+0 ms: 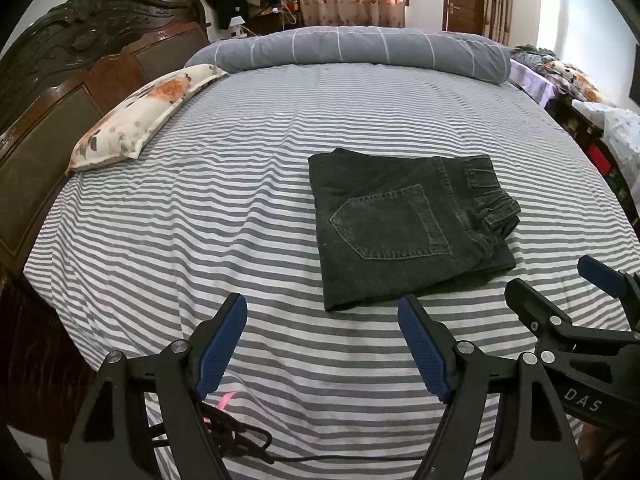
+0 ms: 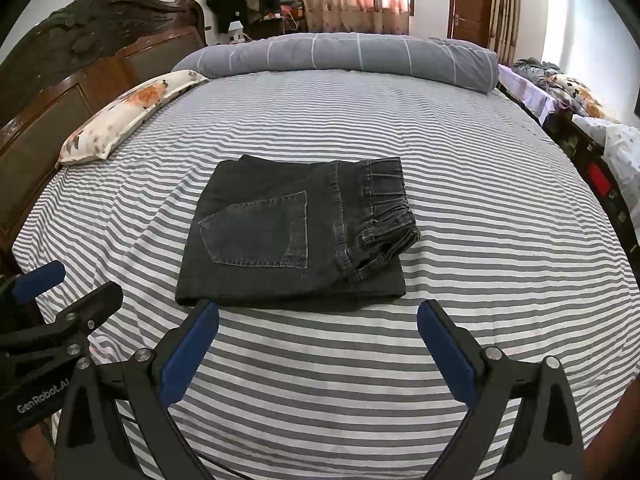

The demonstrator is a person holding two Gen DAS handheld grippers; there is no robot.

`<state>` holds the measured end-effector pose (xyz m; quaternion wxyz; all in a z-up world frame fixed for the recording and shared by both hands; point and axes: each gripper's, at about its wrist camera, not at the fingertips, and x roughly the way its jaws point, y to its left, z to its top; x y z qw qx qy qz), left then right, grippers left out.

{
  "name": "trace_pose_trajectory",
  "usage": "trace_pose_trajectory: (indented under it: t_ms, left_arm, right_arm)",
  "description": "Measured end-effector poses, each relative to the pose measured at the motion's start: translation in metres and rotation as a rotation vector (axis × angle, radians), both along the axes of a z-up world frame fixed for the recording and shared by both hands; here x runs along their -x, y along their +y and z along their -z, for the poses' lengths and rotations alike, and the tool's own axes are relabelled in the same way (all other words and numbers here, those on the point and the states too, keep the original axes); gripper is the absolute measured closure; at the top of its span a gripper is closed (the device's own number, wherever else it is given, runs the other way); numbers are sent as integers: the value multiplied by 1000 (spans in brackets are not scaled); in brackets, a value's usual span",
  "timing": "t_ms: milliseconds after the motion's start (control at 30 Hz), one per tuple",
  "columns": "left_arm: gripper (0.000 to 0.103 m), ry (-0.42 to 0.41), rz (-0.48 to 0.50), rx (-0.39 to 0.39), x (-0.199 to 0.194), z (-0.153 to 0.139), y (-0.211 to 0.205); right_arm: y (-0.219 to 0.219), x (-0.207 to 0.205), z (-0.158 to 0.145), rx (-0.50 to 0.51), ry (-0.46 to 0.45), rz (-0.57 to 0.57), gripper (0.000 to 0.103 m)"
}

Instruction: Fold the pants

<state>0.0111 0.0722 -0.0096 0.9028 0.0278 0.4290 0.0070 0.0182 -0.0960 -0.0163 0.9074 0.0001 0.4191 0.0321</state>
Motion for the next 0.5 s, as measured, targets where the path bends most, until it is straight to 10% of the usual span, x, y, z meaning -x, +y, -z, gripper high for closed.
trace_pose_trajectory:
  t_ms: [500]
  left_arm:
    - [25, 5, -6, 27, 6, 3, 1]
  right_arm:
    - [-3, 3, 6, 4, 16, 9, 4]
